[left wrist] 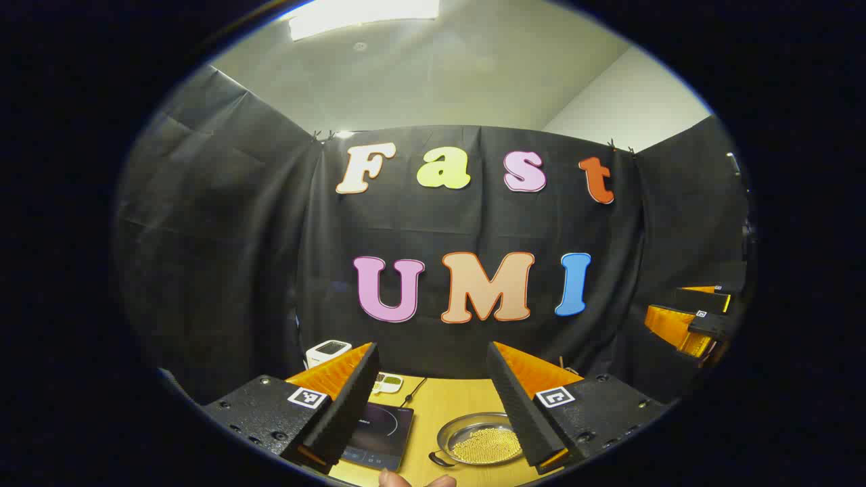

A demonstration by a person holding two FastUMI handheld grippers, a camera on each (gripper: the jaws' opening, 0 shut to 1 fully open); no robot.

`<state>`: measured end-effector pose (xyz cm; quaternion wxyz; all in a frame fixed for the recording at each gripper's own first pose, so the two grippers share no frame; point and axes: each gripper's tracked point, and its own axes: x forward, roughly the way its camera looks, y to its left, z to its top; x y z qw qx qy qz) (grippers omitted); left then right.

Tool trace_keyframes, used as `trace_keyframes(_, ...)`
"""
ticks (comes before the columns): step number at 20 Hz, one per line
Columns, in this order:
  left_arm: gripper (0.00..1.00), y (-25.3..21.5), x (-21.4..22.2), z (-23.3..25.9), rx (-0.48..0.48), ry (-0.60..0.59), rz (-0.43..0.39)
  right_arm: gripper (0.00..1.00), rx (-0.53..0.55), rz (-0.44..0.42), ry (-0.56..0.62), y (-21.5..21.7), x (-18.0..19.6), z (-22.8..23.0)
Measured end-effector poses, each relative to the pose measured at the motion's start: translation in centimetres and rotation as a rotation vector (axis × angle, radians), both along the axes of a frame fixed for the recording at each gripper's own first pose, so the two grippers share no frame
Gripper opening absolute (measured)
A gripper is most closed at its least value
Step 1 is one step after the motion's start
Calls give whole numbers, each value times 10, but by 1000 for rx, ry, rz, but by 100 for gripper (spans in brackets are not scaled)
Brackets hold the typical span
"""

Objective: First push the handle of the pot to place it horizontally, then grasp the pot with both hands and set it on the induction cooktop.

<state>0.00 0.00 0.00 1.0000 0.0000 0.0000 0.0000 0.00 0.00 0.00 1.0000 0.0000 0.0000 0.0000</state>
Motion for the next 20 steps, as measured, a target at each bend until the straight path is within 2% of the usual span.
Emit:
trace_keyframes(2, 96, -5, 3, 1, 8, 3, 7, 99, 9, 9, 3, -3, 0, -1)
trace_keyframes(3, 94, -6, 3, -1, 15, 8, 8, 99, 8, 14, 8, -4, 1, -3)
trace_keyframes(5, 96, -12, 4, 0, 22, 6, 7, 99, 12, 17, 10, -8, 3, -5)
trace_keyframes(11, 94, -29, 6, 7, 65, -14, -13, 99, 40, 17, 20, -17, 5, -10)
trace_keyframes(20, 96, -32, 9, 4, 62, -9, 9, 99, 52, 16, -1, -26, 13, -7)
